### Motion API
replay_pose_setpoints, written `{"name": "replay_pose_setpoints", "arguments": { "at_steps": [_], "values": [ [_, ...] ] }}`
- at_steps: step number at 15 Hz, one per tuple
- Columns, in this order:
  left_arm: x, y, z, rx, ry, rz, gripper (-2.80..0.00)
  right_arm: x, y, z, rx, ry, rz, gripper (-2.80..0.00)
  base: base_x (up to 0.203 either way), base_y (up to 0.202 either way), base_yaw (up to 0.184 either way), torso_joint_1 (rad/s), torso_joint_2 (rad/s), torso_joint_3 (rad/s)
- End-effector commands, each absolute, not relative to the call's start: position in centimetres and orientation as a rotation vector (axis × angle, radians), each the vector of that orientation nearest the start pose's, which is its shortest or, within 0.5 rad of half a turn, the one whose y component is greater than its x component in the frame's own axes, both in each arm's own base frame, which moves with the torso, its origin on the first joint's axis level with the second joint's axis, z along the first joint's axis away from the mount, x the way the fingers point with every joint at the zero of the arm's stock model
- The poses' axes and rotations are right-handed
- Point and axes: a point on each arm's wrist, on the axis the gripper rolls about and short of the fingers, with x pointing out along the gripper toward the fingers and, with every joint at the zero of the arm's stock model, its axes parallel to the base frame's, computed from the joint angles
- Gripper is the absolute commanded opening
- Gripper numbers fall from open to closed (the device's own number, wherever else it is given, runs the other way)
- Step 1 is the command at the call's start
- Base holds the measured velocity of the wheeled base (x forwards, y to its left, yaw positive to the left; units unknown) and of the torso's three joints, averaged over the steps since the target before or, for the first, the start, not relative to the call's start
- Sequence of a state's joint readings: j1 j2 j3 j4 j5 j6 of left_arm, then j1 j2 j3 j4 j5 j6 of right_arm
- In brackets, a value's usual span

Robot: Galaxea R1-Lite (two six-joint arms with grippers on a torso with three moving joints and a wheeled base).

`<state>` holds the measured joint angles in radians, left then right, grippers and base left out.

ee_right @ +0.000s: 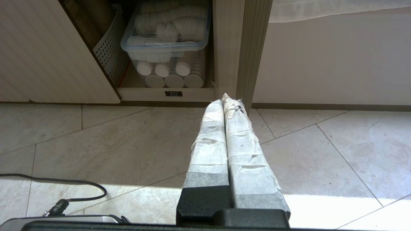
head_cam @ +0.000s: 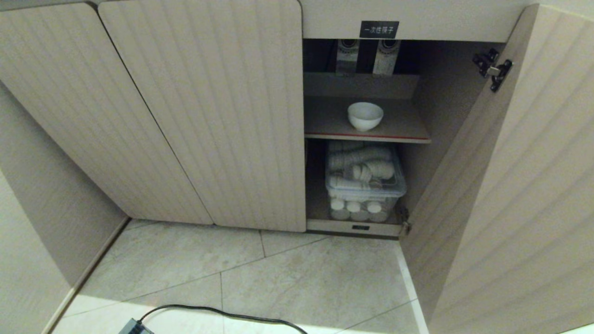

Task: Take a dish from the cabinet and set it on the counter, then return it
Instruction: Take the bowl from the cabinet

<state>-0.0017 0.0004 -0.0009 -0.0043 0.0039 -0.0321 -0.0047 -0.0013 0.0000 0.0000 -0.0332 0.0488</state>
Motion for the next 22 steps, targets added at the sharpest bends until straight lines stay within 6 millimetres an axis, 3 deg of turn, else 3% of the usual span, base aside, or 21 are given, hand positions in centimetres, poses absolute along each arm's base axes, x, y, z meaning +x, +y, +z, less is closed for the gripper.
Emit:
{"name": "replay_pose_setpoints", "arguments": {
  "at_steps": [1, 22],
  "values": [
    [-2.29, 0.01, 7.64, -0.032, -0.006, 0.003, -2.80, -2.28, -0.07, 7.55, 0.049, -0.001, -0.038, -2.80, 0.000, 0.000, 0.000, 0.000, 0.00, 0.000],
    [-2.28, 0.02, 7.60, -0.032, -0.005, 0.005, -2.80, -2.28, -0.07, 7.55, 0.049, -0.001, -0.038, -2.80, 0.000, 0.000, 0.000, 0.000, 0.00, 0.000]
  ]
}}
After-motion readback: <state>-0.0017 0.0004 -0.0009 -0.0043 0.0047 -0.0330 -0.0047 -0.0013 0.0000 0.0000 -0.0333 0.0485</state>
